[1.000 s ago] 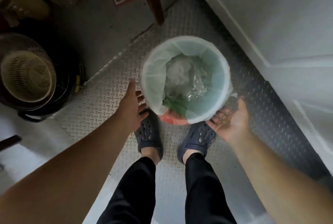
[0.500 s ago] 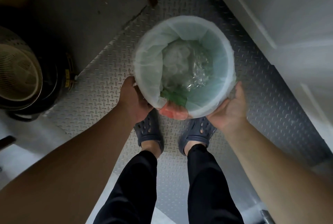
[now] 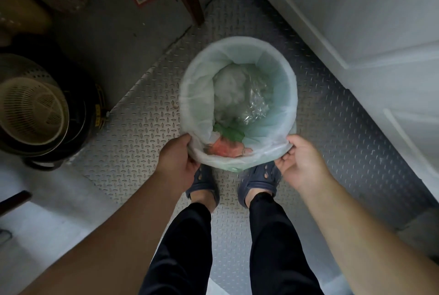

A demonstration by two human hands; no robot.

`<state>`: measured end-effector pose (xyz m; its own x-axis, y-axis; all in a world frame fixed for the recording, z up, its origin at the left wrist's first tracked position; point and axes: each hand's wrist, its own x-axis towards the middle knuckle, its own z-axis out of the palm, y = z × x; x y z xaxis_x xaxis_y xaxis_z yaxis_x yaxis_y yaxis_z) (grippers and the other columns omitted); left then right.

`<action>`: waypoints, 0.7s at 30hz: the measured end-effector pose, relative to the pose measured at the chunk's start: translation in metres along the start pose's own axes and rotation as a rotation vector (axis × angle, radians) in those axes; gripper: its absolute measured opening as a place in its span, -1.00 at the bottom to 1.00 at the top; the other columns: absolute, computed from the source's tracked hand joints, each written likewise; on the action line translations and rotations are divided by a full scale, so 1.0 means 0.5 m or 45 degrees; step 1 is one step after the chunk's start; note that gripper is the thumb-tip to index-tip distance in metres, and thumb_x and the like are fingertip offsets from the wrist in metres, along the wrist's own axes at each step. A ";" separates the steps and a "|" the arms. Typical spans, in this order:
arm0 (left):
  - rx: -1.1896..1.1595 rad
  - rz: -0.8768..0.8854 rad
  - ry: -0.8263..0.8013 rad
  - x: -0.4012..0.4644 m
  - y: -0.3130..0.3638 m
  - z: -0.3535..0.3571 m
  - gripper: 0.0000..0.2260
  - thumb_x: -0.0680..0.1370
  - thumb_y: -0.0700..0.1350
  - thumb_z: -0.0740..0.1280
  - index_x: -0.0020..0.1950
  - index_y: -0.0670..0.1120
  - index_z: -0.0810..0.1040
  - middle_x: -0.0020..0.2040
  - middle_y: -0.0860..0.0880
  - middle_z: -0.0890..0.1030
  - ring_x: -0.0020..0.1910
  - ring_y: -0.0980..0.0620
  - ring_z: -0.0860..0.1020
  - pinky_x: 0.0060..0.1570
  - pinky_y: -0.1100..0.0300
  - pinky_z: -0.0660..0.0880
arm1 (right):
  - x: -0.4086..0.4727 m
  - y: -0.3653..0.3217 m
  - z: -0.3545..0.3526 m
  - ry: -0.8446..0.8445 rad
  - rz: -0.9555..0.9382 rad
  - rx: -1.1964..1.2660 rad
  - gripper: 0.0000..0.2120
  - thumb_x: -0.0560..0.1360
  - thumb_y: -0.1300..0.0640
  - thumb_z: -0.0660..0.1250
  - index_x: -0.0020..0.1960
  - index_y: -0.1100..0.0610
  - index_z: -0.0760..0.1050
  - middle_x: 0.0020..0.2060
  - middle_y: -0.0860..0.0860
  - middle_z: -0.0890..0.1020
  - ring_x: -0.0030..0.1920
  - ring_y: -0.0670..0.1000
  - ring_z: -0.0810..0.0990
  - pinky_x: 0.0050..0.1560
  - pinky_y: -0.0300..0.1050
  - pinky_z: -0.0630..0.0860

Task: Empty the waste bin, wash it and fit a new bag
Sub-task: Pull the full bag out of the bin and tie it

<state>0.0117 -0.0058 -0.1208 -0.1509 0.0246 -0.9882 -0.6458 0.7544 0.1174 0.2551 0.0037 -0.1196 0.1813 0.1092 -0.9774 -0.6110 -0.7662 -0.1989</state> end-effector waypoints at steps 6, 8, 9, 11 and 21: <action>-0.116 0.092 -0.078 -0.038 0.048 0.029 -0.85 0.59 -0.19 0.35 0.14 -0.20 0.60 -0.04 -0.12 0.75 -0.14 -0.04 0.74 -0.30 0.18 0.65 | -0.035 -0.042 0.012 0.069 -0.122 0.038 -0.85 0.47 0.32 0.42 0.03 0.24 0.55 -0.18 0.10 0.70 -0.34 -0.03 0.70 -0.39 -0.23 0.59; -0.139 0.148 -0.085 -0.044 0.072 0.039 -0.84 0.58 -0.21 0.37 0.15 -0.20 0.59 0.02 -0.14 0.74 -0.14 -0.04 0.74 -0.34 0.21 0.62 | -0.042 -0.062 0.017 0.076 -0.203 0.041 -0.86 0.46 0.34 0.44 -0.07 0.19 0.52 -0.24 0.09 0.69 -0.37 -0.03 0.64 -0.45 -0.25 0.54; -0.134 0.179 -0.088 -0.047 0.084 0.044 -0.84 0.58 -0.21 0.37 0.14 -0.19 0.58 0.03 -0.15 0.74 -0.16 -0.03 0.74 -0.35 0.22 0.61 | -0.045 -0.072 0.020 0.081 -0.250 0.037 -0.84 0.45 0.34 0.44 -0.13 0.17 0.49 -0.28 0.08 0.69 -0.37 -0.02 0.61 -0.46 -0.25 0.52; -0.005 0.242 -0.106 -0.047 0.102 0.048 -0.86 0.58 -0.17 0.38 0.12 -0.17 0.58 0.02 -0.14 0.73 -0.18 -0.03 0.74 -0.36 0.20 0.60 | -0.049 -0.090 0.025 0.080 -0.323 0.006 -0.81 0.45 0.34 0.45 -0.17 0.14 0.46 -0.32 0.07 0.70 -0.35 -0.01 0.61 -0.44 -0.24 0.53; 0.589 0.088 0.086 0.048 0.214 0.051 -0.29 0.40 0.48 0.25 0.09 -0.14 0.61 -0.07 -0.15 0.75 -0.03 -0.19 0.70 -0.10 -0.04 0.61 | 0.002 -0.179 0.033 0.065 0.043 -0.066 -0.48 0.46 -0.22 0.37 0.10 0.23 0.46 -0.02 0.16 0.71 -0.20 0.17 0.74 -0.19 0.14 0.66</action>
<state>-0.0418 0.0923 -0.1344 -0.2397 0.0538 -0.9693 -0.2336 0.9659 0.1114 0.2970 0.0826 -0.1038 0.2011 0.0515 -0.9782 -0.5766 -0.8010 -0.1607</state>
